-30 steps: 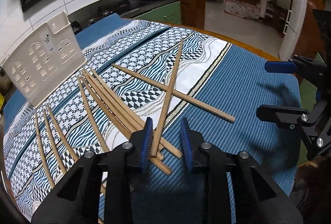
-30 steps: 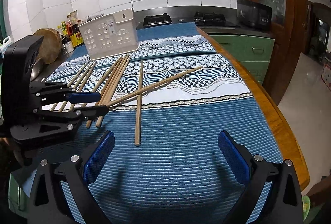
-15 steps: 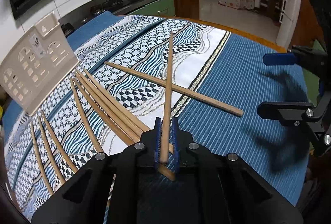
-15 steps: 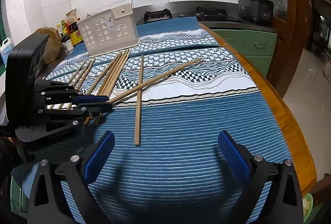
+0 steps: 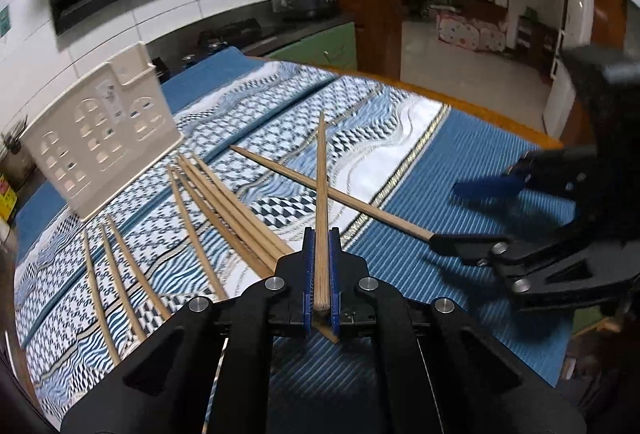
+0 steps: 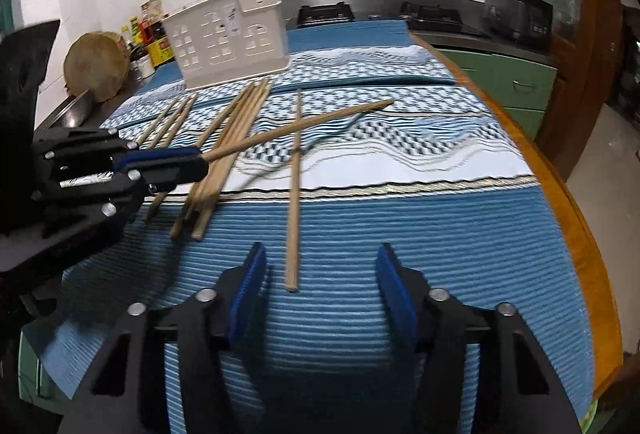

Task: Organize utensils
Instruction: 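Grasp a wooden chopstick with the left tool while the right tool grasps another chopstick, then lift both chopsticks over the white holder and open both tools to drop them in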

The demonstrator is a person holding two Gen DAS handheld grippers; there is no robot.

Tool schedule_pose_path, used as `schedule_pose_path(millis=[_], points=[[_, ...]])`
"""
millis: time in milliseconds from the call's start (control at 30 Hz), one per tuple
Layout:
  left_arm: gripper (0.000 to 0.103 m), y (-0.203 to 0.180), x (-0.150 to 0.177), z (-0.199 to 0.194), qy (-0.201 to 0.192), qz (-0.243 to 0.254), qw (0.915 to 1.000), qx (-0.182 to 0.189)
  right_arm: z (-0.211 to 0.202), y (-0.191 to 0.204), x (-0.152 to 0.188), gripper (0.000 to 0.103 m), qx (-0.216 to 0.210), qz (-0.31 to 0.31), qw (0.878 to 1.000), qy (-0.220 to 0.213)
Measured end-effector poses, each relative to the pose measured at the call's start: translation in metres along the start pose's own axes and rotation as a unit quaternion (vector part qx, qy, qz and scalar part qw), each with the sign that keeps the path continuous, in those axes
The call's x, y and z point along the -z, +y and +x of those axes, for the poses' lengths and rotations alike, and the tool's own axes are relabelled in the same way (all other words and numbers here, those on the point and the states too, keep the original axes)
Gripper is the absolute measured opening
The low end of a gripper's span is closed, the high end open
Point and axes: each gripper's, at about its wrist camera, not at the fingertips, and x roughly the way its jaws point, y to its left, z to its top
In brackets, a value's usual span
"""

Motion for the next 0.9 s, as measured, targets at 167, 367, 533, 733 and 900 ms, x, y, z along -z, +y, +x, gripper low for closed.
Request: schedule_pose_path(millis=[167, 367, 533, 733, 900], points=[[0.005, 0.013, -0.001, -0.021, -0.027, -0.033, 0.9991, 0.000, 0.011, 0.013, -0.003, 0.034, 0.001, -0.020, 1.000, 0.014], [0.005, 0.028, 0.004, -0.038, -0.051, -0.071, 0.9961, -0.005, 0.015, 0.021, -0.002, 0.007, 0.034, -0.046, 0.998, 0.013], [0.005, 0.041, 0.008, -0.054, -0.067, -0.101, 0.9926, -0.004, 0.002, 0.016, -0.008, 0.007, 0.034, -0.038, 0.999, -0.006], [0.005, 0.058, 0.005, -0.077, -0.091, -0.127, 0.9876, -0.016, -0.033, 0.015, -0.036, 0.007, 0.032, -0.051, 0.997, -0.055], [0.005, 0.075, -0.002, -0.095, -0.106, -0.140, 0.9840, -0.028, -0.061, 0.021, -0.079, 0.007, 0.030, -0.085, 0.992, -0.091]])
